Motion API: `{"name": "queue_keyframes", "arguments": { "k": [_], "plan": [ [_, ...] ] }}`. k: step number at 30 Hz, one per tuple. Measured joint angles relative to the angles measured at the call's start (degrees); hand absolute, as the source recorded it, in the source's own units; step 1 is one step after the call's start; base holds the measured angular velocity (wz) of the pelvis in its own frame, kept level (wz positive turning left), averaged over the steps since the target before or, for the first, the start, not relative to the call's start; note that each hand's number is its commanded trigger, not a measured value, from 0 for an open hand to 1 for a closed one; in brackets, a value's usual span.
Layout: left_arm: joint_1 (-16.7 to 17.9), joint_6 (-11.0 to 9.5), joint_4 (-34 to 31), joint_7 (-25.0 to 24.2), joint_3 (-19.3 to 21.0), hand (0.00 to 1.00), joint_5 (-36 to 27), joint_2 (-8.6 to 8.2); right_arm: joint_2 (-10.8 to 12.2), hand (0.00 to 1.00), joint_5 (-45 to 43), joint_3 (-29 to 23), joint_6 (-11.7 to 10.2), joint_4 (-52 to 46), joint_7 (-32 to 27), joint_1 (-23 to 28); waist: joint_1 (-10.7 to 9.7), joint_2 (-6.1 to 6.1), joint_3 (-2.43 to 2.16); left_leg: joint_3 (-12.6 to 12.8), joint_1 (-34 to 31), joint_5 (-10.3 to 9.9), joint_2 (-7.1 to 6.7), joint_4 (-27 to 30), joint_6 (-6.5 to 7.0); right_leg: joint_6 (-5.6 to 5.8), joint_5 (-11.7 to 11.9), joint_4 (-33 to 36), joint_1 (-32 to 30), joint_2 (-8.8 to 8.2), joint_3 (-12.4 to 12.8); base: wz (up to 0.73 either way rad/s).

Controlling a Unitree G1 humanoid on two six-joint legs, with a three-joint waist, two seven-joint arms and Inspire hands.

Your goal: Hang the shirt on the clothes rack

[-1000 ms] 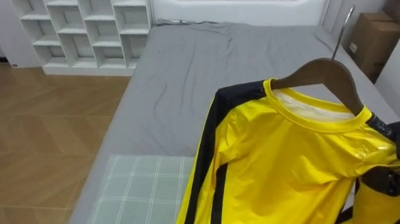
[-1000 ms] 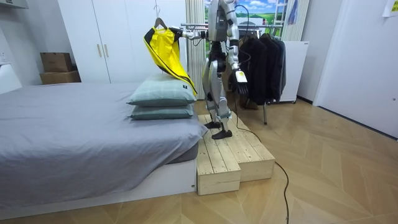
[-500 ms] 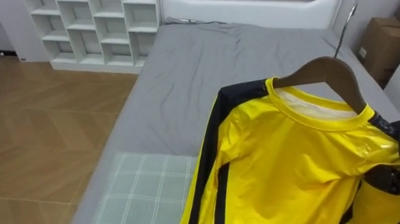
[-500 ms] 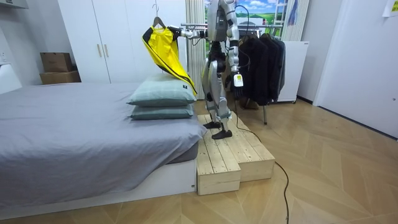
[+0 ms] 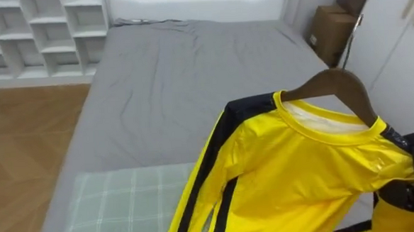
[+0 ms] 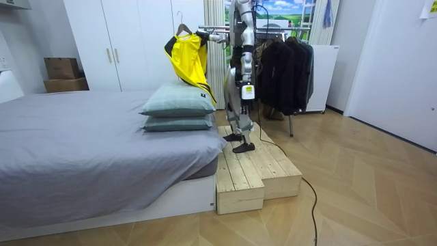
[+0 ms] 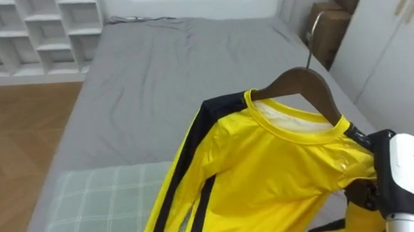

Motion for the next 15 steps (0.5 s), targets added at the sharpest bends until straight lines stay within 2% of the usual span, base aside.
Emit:
{"name": "queue_keyframes", "arguments": {
  "k": [1, 3, 4, 6, 7, 8, 9, 10, 11, 12, 14, 15],
  "plan": [
    [-0.3, 0.0, 0.0, 0.2, 0.0, 0.00, -0.1, 0.04, 0.0, 1.00, -0.1, 0.1, 0.0, 0.0, 0.1, 0.0, 0.4, 0.12, 0.05, 1.8, 0.1, -0.3, 0.21, 0.0, -0.02, -0.37, 0.5, 0.0, -0.7, -0.01, -1.6, -1.56],
    [-1.5, -0.1, 0.0, 1.5, -0.5, 0.00, -0.4, 0.07, 0.1, 1.00, -1.3, 0.3, 0.0, -0.3, 0.6, -0.1, 1.5, -0.04, 0.01, 9.2, 0.7, -1.0, 0.55, 0.0, -0.18, -2.73, 2.1, 0.0, -2.4, -0.91, -11.5, -1.64],
    [-1.9, -0.1, -0.1, 1.8, -0.7, 0.00, -0.4, 0.11, 0.1, 1.00, -1.4, 0.3, 0.0, -0.3, 0.6, -0.1, 1.7, -0.05, 0.01, 11.1, 0.9, -1.3, 0.54, 0.0, -0.20, -3.30, 2.5, 0.0, -2.7, -1.11, -13.6, -1.54],
    [-2.6, -0.2, 0.1, 2.4, -0.7, 0.00, -0.5, 0.29, 0.1, 1.00, -1.6, 0.4, 0.1, -0.3, 1.2, -0.2, 2.8, 0.27, 0.33, 18.4, 2.0, -2.7, 0.77, 0.1, -0.61, -4.92, 3.2, 0.5, -3.3, -1.70, -20.9, -1.48],
    [-2.6, -0.1, 0.1, 2.6, -0.7, 0.00, -0.6, 0.39, 0.1, 1.00, -1.6, 0.6, 0.2, -0.2, 1.3, -0.1, 2.9, 0.53, 0.38, 20.1, 2.3, -3.2, 0.92, 0.3, -0.71, -4.65, 2.5, 1.6, -3.6, -1.97, -22.2, -1.33],
    [-2.5, 0.3, 0.1, 2.9, -0.9, 0.00, -0.7, 0.55, 0.1, 1.00, -1.7, 0.7, 0.2, -0.2, 1.3, 0.0, 2.8, 0.65, 0.42, 22.8, 3.2, -4.0, 0.97, 0.9, -1.02, -3.34, -0.7, 6.1, -4.1, -4.18, -25.4, -1.11],
    [-2.3, 0.3, -0.1, 3.2, -1.2, 0.00, -0.7, 0.60, 0.1, 1.00, -2.1, 0.7, 0.3, -0.2, 1.3, 0.2, 2.7, 0.57, 0.20, 24.9, 3.8, -4.7, 0.92, 1.4, -1.45, -2.57, -3.4, 9.7, -4.1, -6.78, -26.5, -1.01],
    [-2.1, 0.3, -0.2, 3.3, -1.4, 0.00, -0.7, 0.60, 0.1, 1.00, -2.2, 0.8, 0.3, -0.2, 1.3, 0.2, 2.7, 0.54, -0.03, 25.7, 4.0, -4.9, 0.84, 1.5, -1.72, -1.90, -4.2, 10.5, -3.9, -7.76, -26.4, -0.82],
    [-2.3, 0.4, -0.5, 3.5, -2.2, 0.00, -0.7, 0.74, 0.1, 1.00, -2.2, 1.1, 0.3, -0.3, 1.4, 0.1, 2.2, -0.16, -0.13, 26.4, 4.0, -5.2, 0.97, 2.1, -2.16, -2.06, -4.3, 9.9, -3.7, -8.13, -26.4, -0.42],
    [-2.4, 0.4, -0.7, 3.6, -3.2, 0.00, -0.6, 0.65, 0.1, 1.00, -2.4, 1.5, 0.2, -0.4, 1.6, 0.1, 0.8, -0.29, -0.06, 26.3, 3.9, -5.2, 1.33, 2.5, -2.30, -2.27, -4.1, 9.1, -3.5, -7.60, -26.1, -0.29],
    [-2.3, 0.9, -1.0, 3.6, -3.6, 0.00, -0.3, -0.02, 0.1, 1.00, -2.2, 1.9, 0.2, -0.4, 2.2, 0.1, -0.3, -0.29, -0.08, 26.3, 4.2, -5.0, 1.74, 3.3, -2.55, -2.41, -3.7, 7.8, -3.2, -6.55, -25.1, -0.24],
    [-2.3, 1.7, -1.1, 3.6, -3.6, 0.00, 0.0, -0.13, 0.2, 1.00, -2.0, 2.1, 0.1, -0.4, 2.7, 0.1, -0.6, -0.20, -0.02, 26.1, 4.5, -4.8, 2.28, 4.4, -2.83, -2.60, -3.1, 6.6, -2.5, -5.83, -24.7, -0.36]
  ]
}}
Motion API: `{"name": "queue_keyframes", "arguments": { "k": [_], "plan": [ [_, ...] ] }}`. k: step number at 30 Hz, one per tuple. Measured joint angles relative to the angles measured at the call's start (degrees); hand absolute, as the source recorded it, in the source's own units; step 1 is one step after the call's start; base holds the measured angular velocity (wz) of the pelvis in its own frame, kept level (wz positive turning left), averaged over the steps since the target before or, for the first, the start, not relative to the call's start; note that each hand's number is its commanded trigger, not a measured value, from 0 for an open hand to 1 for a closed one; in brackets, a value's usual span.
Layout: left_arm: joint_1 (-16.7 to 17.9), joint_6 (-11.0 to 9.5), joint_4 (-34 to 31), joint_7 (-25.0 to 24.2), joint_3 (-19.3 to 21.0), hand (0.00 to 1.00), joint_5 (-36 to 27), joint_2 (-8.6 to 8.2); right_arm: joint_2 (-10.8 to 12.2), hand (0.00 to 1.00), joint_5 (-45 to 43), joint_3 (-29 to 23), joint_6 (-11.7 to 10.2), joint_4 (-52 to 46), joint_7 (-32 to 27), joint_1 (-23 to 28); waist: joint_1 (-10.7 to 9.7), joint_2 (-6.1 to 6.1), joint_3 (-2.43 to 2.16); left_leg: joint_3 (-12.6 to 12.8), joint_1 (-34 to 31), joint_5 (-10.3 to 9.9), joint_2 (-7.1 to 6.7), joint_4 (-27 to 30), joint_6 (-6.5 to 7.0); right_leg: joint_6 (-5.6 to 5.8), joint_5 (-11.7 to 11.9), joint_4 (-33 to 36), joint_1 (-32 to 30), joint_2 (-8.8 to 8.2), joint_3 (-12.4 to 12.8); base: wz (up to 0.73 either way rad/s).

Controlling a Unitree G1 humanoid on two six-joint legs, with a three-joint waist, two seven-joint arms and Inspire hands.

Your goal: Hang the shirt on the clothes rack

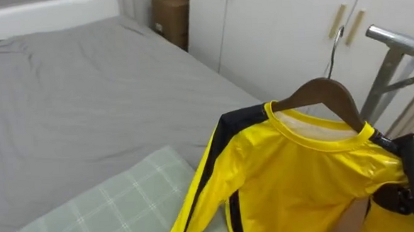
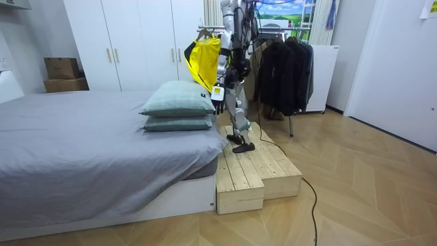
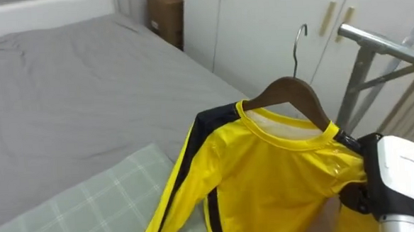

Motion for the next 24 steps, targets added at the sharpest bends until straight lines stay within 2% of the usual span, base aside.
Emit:
{"name": "queue_keyframes", "arguments": {
  "k": [1, 2, 4, 6, 8, 10, 11, 12, 13, 14, 15, 16, 18, 19, 20, 21, 22, 23, 24],
  "plan": [
    [0.0, 0.3, -0.1, 0.0, 0.0, 0.00, 0.1, 0.03, 0.1, 1.00, 0.0, 0.0, 0.0, 0.0, 0.3, 0.0, -0.3, 0.10, 0.02, -0.5, 0.1, 0.1, 0.31, 0.5, -0.17, -0.07, 0.4, -1.0, 0.7, 0.53, 0.2, -0.31],
    [0.2, 0.7, -0.2, 0.0, 0.0, 0.00, 0.9, 0.12, 0.1, 1.00, 0.0, -0.1, 0.0, 0.0, 0.4, -0.1, -0.7, 0.51, 0.27, -1.3, 0.7, 0.2, 0.76, 0.9, -0.33, -0.10, 0.8, -2.3, 1.8, 1.25, 0.5, -0.21],
    [0.8, 1.5, -0.4, -0.1, 0.0, 0.00, 2.4, 0.19, 0.1, 1.00, -0.2, -0.1, 0.0, 0.0, 0.5, -0.1, -1.2, 0.81, 0.24, -1.1, 0.9, 0.2, 1.26, 1.9, -0.36, -0.16, 0.9, -2.9, 2.3, 1.89, 1.2, -0.22],
    [1.0, 2.1, -1.2, 0.0, -0.6, 0.00, 2.4, 0.18, 0.6, 1.00, -0.2, 0.0, 0.0, 0.1, 1.0, -0.1, -1.1, 0.87, 0.33, -0.3, 0.8, 0.2, 2.64, 5.7, -0.47, -0.44, 0.9, -3.6, 3.0, 2.36, 1.6, -0.23],
    [1.0, 2.5, -1.1, 0.1, -1.5, 0.00, 2.6, 0.27, 0.8, 1.00, 0.0, 0.1, -0.2, 0.1, 1.0, -0.2, -1.0, 0.70, 0.35, -0.2, 0.2, 0.2, 3.76, 9.7, -0.48, -0.96, 0.0, -2.9, 2.9, 2.46, 1.7, -0.25],
    [1.2, 3.1, -1.0, 0.2, -1.8, 0.00, 2.6, 0.49, 0.8, 1.00, -0.1, 0.4, -0.2, -0.1, 1.2, -0.5, -1.0, 0.18, 0.29, -0.5, -1.2, 0.1, 5.53, 16.0, -0.49, -1.46, -1.5, -0.9, 2.2, 2.36, 3.4, -0.39],
    [1.4, 3.7, -1.0, 0.7, -2.1, 0.00, 2.7, 0.64, 0.8, 1.00, -0.1, 0.4, -0.3, -0.5, 1.5, -0.5, -1.0, 0.03, 0.36, -1.6, -2.8, 0.3, 7.16, 22.0, -0.78, -1.91, -2.7, 0.7, 1.5, 2.65, 4.9, -0.66],
    [1.7, 4.2, -0.7, 1.4, -2.1, 0.00, 2.7, 0.70, 0.8, 1.00, -0.1, 0.6, -0.2, -0.6, 1.5, -0.6, -0.8, 0.03, 0.40, -3.7, -4.2, 1.3, 9.14, 27.9, -2.13, -2.38, -3.4, 1.7, 1.4, 3.40, 6.8, -0.75],
    [1.9, 4.3, -0.3, 1.8, -2.1, 0.00, 2.7, 0.77, 0.8, 1.00, 0.0, 0.7, -0.2, -0.6, 1.5, -0.6, -0.7, 0.10, 0.42, -5.3, -4.9, 2.2, 9.98, 30.8, -2.34, -2.65, -3.6, 2.0, 1.6, 3.70, 8.3, -1.01],
    [3.1, 4.6, 0.4, 2.6, -2.3, 0.00, 2.7, 0.84, 0.8, 1.00, 0.0, 1.4, -0.2, -0.5, 1.5, -0.6, -0.4, -0.12, 0.47, -7.9, -6.2, 5.2, 11.05, 35.2, -2.03, -3.21, -3.9, 2.4, 2.2, 4.69, 11.2, -1.23],
    [4.3, 5.1, 1.0, 3.4, -2.6, 0.00, 2.7, 0.75, 0.6, 1.00, 0.2, 2.2, -0.1, -0.5, 1.4, -0.5, -0.2, -1.01, 0.67, -11.3, -7.8, 7.3, 10.88, 38.0, -1.06, -3.72, -4.3, 2.7, 3.0, 5.39, 14.4, -1.27],
    [4.8, 5.4, 1.0, 3.5, -2.6, 0.00, 2.8, 0.68, 0.6, 1.00, 0.2, 2.3, 0.0, -0.7, 1.3, -0.4, -0.3, -0.79, 0.52, -13.4, -8.7, 6.8, 10.58, 38.0, -1.20, -3.89, -4.3, 2.6, 3.1, 5.88, 15.6, -1.14],
    [4.8, 6.9, 0.9, 3.8, -1.6, 0.00, 5.3, 0.66, 0.9, 1.00, 0.0, 2.6, 0.1, -1.2, 1.1, -0.1, -0.3, -1.21, 0.87, -20.5, -13.3, 4.1, 10.64, 36.5, -1.57, -4.28, -4.2, 2.9, 2.1, 7.58, 19.8, -1.02],
    [4.8, 7.5, 0.9, 3.9, -1.2, 0.00, 5.3, 0.61, 0.9, 1.00, 0.0, 2.9, 0.1, -1.2, 1.1, -0.1, -0.3, -1.35, 0.85, -22.4, -14.3, 3.6, 10.25, 35.2, -1.73, -4.36, -4.1, 2.9, 1.9, 7.88, 21.2, -1.15],
    [4.8, 8.8, 0.8, 4.2, -1.2, 0.00, 5.3, 0.39, 0.9, 1.00, 0.1, 3.6, 0.0, -1.2, 1.0, -0.1, -0.1, -1.28, 0.89, -25.6, -15.5, 3.3, 9.61, 31.8, -2.14, -4.67, -3.8, 2.5, 1.8, 8.54, 23.8, -1.20],
    [4.8, 9.6, 0.8, 4.8, -1.1, 0.00, 5.3, 0.02, 0.9, 1.00, -0.1, 4.3, 0.0, -1.2, 1.0, -0.1, -0.2, -1.10, 0.95, -29.0, -16.3, 3.4, 8.20, 27.4, -2.39, -4.67, -3.4, 2.3, 1.7, 9.17, 26.6, -1.16],
    [4.8, 10.0, 0.7, 4.9, -0.8, 0.00, 5.3, -0.13, 0.9, 1.00, -0.4, 4.5, 0.0, -1.2, 1.0, -0.1, -0.3, -1.00, 0.93, -30.8, -16.6, 3.4, 7.36, 25.1, -2.41, -4.74, -3.3, 2.3, 1.5, 9.49, 28.0, -1.02],
    [4.8, 10.7, -0.1, 5.1, 0.4, 0.00, 5.3, -0.39, 0.9, 1.00, -0.6, 5.1, 0.0, -1.2, 0.9, -0.1, -0.8, -0.97, 0.90, -34.7, -17.5, 3.4, 5.04, 20.4, -2.45, -4.76, -2.9, 2.3, 0.9, 10.18, 30.8, -0.84],
    [4.4, 10.8, -0.5, 5.6, 0.8, 0.00, 5.3, -0.51, 0.8, 1.00, -0.3, 5.6, 0.2, -1.2, 0.9, -0.1, -1.0, -1.01, 0.86, -36.1, -17.7, 3.5, 3.04, 15.7, -2.49, -4.69, -2.0, 2.1, 0.4, 11.05, 34.0, -0.81]
  ]
}}
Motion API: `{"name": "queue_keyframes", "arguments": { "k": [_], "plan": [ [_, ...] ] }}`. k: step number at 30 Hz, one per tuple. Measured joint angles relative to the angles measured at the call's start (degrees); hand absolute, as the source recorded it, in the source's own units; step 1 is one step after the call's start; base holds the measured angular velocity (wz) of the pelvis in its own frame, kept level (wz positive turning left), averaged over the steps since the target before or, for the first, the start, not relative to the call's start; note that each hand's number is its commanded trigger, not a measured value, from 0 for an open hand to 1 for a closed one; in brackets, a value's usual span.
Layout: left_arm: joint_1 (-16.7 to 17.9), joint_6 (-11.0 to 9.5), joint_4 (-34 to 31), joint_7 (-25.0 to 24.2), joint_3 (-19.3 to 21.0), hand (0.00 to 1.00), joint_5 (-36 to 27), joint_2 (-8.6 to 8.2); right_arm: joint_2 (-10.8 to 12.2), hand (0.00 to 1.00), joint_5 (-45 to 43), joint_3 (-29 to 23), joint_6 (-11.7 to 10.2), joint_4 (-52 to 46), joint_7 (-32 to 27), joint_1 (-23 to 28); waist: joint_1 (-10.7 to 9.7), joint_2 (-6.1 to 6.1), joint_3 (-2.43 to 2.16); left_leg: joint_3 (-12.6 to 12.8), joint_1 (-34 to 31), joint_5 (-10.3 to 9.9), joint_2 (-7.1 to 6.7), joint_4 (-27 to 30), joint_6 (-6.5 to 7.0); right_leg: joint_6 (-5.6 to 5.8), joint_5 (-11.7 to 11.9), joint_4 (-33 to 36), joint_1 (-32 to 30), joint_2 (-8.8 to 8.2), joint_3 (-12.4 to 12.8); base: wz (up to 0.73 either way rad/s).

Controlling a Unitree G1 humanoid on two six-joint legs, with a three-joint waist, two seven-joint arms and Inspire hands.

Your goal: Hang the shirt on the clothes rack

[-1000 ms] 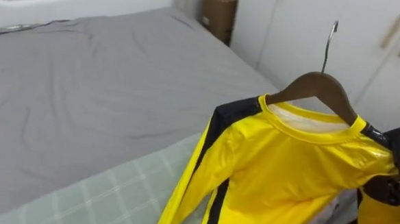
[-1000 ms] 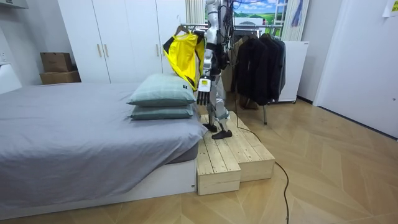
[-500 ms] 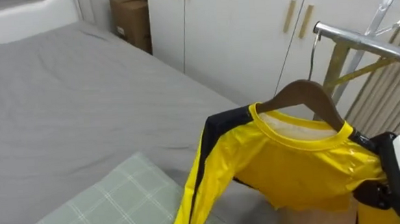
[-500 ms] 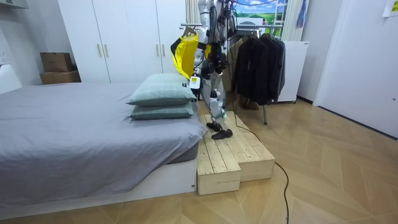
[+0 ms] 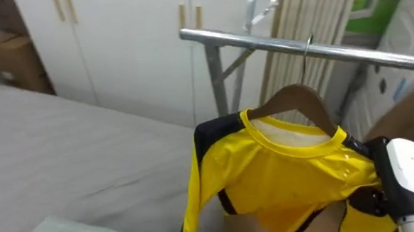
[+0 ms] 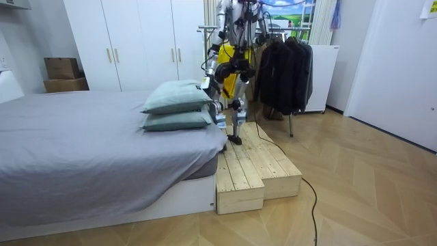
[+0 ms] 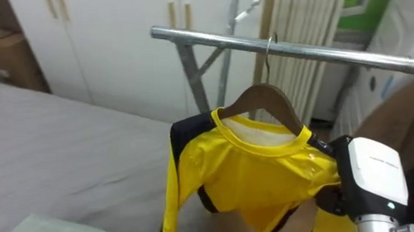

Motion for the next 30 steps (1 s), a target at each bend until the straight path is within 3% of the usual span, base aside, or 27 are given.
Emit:
{"name": "queue_keyframes", "arguments": {
  "k": [1, 2, 4, 7, 9, 14, 16, 17, 18, 20, 21, 22, 23, 27, 30],
  "plan": [
    [-0.5, 0.0, 0.0, 0.6, 0.0, 0.00, 0.0, -0.21, 0.0, 1.00, 0.0, 0.2, 0.3, 0.0, 0.0, 0.0, 0.1, 0.12, -0.01, -0.4, 0.0, 0.1, -0.75, -2.0, 0.06, 0.07, 0.6, -0.5, -0.1, 0.52, 1.7, -0.82],
    [-1.6, 0.0, 0.0, 2.0, 0.0, 0.00, 0.0, -0.91, -0.1, 1.00, -0.2, 1.1, 0.8, 0.0, 0.0, -0.2, 0.2, 0.41, -0.05, -0.6, 0.0, 0.5, -2.48, -5.8, -0.03, 0.26, 1.9, -1.6, 0.1, 1.46, 5.3, -0.93],
    [-2.8, -0.5, -1.7, 4.4, 0.6, 0.00, 0.0, -2.58, -0.2, 1.00, -1.2, 1.9, 0.9, 0.0, -0.1, -0.3, 0.2, 1.65, -0.15, -1.8, 0.0, 3.2, -4.26, -10.6, 0.20, 0.84, 3.9, -4.1, 0.7, 2.57, 9.4, -1.04],
    [-4.6, -2.5, -3.6, 5.4, 0.5, 0.00, -0.3, -3.05, -0.2, 1.00, -1.6, 1.5, 1.7, 0.0, -0.1, -0.2, -0.2, 2.97, -0.21, -3.3, 0.2, 5.2, -4.18, -13.0, 0.43, 1.56, 4.6, -4.6, 1.3, 4.20, 12.2, -0.67],
    [-6.1, -5.6, -4.1, 6.0, -0.8, 0.00, -0.4, -3.08, -0.1, 1.00, -1.6, 1.3, 2.1, -0.1, -0.1, 0.6, -1.4, 3.18, -0.39, -2.8, 1.9, 7.5, -4.39, -14.1, 0.88, 2.13, 4.1, -4.5, 2.2, 4.68, 13.8, -0.43],
    [-9.0, -11.8, -3.8, 6.9, -4.7, 0.00, -0.2, -3.28, -0.1, 1.00, -0.6, 0.0, 2.2, -1.9, -0.1, 1.3, -1.7, 3.18, -0.70, 1.0, 4.5, 6.7, -5.03, -15.8, 2.27, 2.86, 3.5, -4.5, 2.5, 4.33, 16.7, -0.40],
    [-9.7, -14.4, -2.4, 7.0, -5.2, 0.00, -0.2, -3.12, -0.1, 1.00, -0.7, -0.8, 2.1, -3.1, -0.4, 1.3, -1.7, 3.17, -1.11, 2.8, 5.9, 6.1, -5.40, -16.9, 2.76, 3.00, 3.0, -4.1, 2.6, 4.31, 17.7, -0.39],
    [-9.7, -14.7, -2.3, 7.0, -5.4, 0.00, -0.2, -3.04, -0.1, 1.00, -0.6, -1.0, 2.1, -3.3, -0.9, 1.3, -1.7, 3.12, -1.14, 3.0, 6.1, 5.9, -5.54, -17.1, 2.86, 3.01, 2.7, -4.0, 2.6, 4.29, 17.9, -0.22],
    [-9.6, -15.2, -1.9, 7.0, -5.7, 0.00, -0.2, -2.93, -0.1, 1.00, -0.7, -1.3, 2.1, -3.3, -1.6, 1.2, -1.7, 2.98, -1.22, 3.4, 6.6, 5.5, -5.72, -17.2, 3.04, 3.09, 2.1, -3.6, 2.6, 4.10, 17.6, -0.29],
    [-8.7, -16.0, -1.9, 7.0, -5.7, 0.00, -0.2, -2.75, -0.1, 1.00, -0.7, -1.4, 2.1, -3.3, -2.5, 1.2, 0.1, 2.74, -1.16, 5.3, 8.0, 4.6, -5.76, -17.6, 3.06, 3.07, 1.7, -3.8, 2.4, 2.86, 11.2, -0.55],
    [-8.0, -16.2, -2.0, 7.0, -5.7, 0.00, -0.2, -2.51, -0.1, 1.00, -0.8, -1.4, 2.0, -3.3, -2.7, 1.2, 1.3, 2.45, -0.99, 6.6, 8.7, 3.9, -5.72, -17.6, 3.06, 2.96, 1.3, -4.2, 2.0, 1.36, 4.1, -0.59],
    [-7.8, -16.4, -2.0, 7.0, -5.7, 0.00, -0.3, -2.45, -0.1, 1.00, -0.8, -1.4, 1.9, -3.3, -2.7, 1.1, 1.5, 2.36, -1.08, 6.5, 8.7, 3.6, -5.76, -17.5, 3.08, 3.09, 1.1, -4.4, 1.9, 0.76, 1.5, -0.57],
    [-7.5, -16.8, -1.7, 7.0, -5.7, 0.00, -0.4, -2.42, -0.1, 1.00, -0.8, -1.5, 1.9, -3.3, -2.9, 0.9, 1.8, 2.32, -1.03, 6.6, 8.7, 3.3, -5.78, -17.3, 3.23, 3.99, 0.5, -4.7, 1.8, 0.12, -0.6, -0.28],
    [-6.6, -17.3, -1.2, 5.6, -5.5, 0.00, -0.9, -2.13, -0.1, 1.00, -0.6, -0.9, 1.9, -3.4, -3.1, 0.9, 2.7, 2.09, -0.70, 6.6, 10.3, 3.1, -5.98, -18.0, 3.46, 4.12, 0.5, -6.1, 3.7, 0.56, 2.1, -0.21],
    [-6.6, -17.3, -1.1, 5.1, -5.5, 0.00, -0.6, -2.10, -0.1, 1.00, -0.4, -0.9, 1.9, -4.5, -3.0, 0.9, 2.7, 2.16, -0.72, 6.6, 10.1, 2.7, -6.06, -18.0, 3.83, 3.89, 0.6, -6.9, 3.9, 0.42, 2.0, -0.02]
  ]
}}
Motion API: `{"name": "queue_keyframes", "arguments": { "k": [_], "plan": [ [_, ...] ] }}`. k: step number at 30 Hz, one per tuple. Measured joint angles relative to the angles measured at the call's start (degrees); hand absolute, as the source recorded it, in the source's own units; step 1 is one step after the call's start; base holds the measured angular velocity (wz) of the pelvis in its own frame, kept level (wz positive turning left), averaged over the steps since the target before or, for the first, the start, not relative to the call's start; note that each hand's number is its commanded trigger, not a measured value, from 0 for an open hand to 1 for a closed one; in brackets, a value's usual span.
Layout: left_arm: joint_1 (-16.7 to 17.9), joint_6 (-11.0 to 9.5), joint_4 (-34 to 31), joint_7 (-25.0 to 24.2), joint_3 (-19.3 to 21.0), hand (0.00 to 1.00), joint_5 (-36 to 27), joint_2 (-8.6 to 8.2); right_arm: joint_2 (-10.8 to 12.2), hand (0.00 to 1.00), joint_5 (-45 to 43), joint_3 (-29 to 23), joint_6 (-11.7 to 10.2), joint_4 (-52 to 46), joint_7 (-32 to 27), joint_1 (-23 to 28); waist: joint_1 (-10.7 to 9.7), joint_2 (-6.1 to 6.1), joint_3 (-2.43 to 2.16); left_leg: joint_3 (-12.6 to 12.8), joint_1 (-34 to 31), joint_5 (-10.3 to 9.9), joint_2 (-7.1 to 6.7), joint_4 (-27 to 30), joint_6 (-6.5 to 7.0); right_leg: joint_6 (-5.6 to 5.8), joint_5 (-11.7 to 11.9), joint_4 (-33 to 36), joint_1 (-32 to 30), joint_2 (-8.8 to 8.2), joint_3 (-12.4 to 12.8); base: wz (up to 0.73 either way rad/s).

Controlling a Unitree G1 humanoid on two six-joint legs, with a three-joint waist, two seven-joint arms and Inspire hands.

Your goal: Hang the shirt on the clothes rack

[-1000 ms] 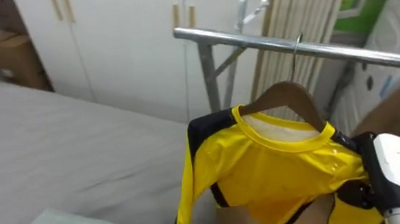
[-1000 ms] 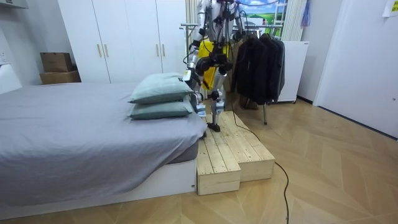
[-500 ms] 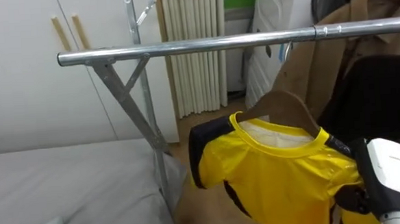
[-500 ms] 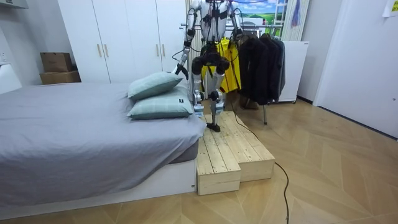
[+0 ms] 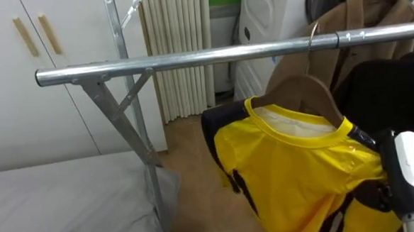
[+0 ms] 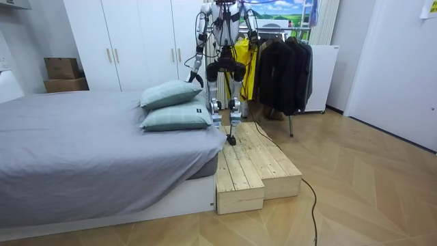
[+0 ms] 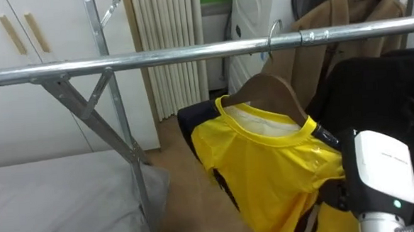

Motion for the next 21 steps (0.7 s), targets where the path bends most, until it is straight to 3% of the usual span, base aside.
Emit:
{"name": "queue_keyframes", "arguments": {
  "k": [3, 9, 21],
  "plan": [
    [0.2, 0.0, -0.9, -0.5, 0.0, 0.00, 0.6, -0.01, 0.0, 1.00, -1.0, 0.0, -0.5, -1.0, -0.2, -0.2, 0.1, 0.06, 0.01, 0.0, -0.1, -0.1, -0.03, 0.0, 0.06, -1.32, 0.8, -1.7, 0.7, -0.04, 0.1, 0.00],
    [-1.2, 0.0, -1.9, -1.0, -0.1, 0.00, 5.0, 0.00, -0.2, 1.00, 0.7, 0.3, -1.2, -1.0, -0.2, -0.5, 0.5, -0.12, -0.07, -0.7, -0.5, -0.1, -0.34, 0.0, 0.04, -1.49, 0.9, -2.0, 0.8, -0.05, -0.4, 0.04],
    [-1.3, -2.1, -1.7, -1.2, -0.1, 0.00, 5.4, 0.21, -2.1, 1.00, 0.5, 0.3, -2.8, -1.0, -0.2, -2.2, 0.5, -1.21, 0.29, -2.0, 0.2, 0.0, 0.00, 0.0, -0.07, -2.16, 1.6, -3.9, 2.5, 0.23, -0.6, 0.01]
  ]
}}
